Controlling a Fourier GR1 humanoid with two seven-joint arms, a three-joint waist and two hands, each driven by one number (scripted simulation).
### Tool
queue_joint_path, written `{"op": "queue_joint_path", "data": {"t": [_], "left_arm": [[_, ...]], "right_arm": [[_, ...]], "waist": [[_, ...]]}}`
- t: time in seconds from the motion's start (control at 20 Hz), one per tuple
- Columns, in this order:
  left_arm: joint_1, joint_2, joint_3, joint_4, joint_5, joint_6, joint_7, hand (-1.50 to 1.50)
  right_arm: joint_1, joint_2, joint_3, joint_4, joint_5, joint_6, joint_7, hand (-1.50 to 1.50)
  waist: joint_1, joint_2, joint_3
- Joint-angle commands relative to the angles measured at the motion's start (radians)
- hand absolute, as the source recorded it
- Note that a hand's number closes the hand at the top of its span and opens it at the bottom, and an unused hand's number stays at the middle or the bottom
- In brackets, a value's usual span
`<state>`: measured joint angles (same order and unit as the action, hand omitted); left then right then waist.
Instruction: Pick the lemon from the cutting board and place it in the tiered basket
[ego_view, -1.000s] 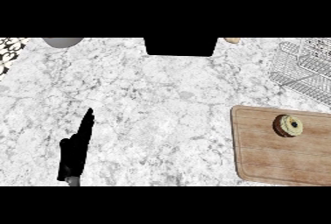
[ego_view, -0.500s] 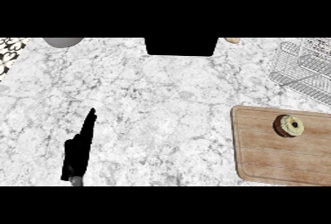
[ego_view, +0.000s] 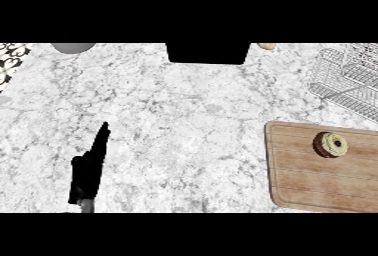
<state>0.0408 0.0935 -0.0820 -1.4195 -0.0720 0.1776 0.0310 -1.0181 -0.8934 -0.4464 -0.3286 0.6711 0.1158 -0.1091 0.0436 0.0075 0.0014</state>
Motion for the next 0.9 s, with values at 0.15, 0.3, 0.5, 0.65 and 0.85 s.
{"op": "queue_joint_path", "data": {"t": [0.15,0.3,0.5,0.65,0.85], "left_arm": [[-0.008,-0.028,-0.019,0.049,-0.02,0.015,0.009,0.0],[0.049,0.001,0.002,0.01,0.004,-0.009,-0.017,0.0],[0.007,-0.009,0.007,0.053,-0.004,-0.003,-0.032,0.0],[-0.028,-0.01,-0.004,0.011,-0.025,0.017,0.036,0.0],[0.04,0.02,0.011,-0.021,0.007,-0.023,0.019,0.0]], "right_arm": [[-0.025,0.035,-0.14,0.112,-0.141,0.053,-0.011,-1.5],[-0.032,0.019,-0.199,0.122,-0.2,0.061,-0.023,-1.5],[-0.021,0.002,-0.271,0.131,-0.271,0.041,-0.053,-1.5],[-0.028,-0.058,-0.311,0.095,-0.303,-0.022,-0.076,-1.5],[-0.021,-0.184,-0.359,0.086,-0.326,-0.13,-0.002,-1.5]], "waist": [[0.0,0.013,0.002],[0.004,0.008,0.002],[0.0,0.013,0.002],[-0.005,0.012,0.003],[-0.004,0.008,0.002]]}}
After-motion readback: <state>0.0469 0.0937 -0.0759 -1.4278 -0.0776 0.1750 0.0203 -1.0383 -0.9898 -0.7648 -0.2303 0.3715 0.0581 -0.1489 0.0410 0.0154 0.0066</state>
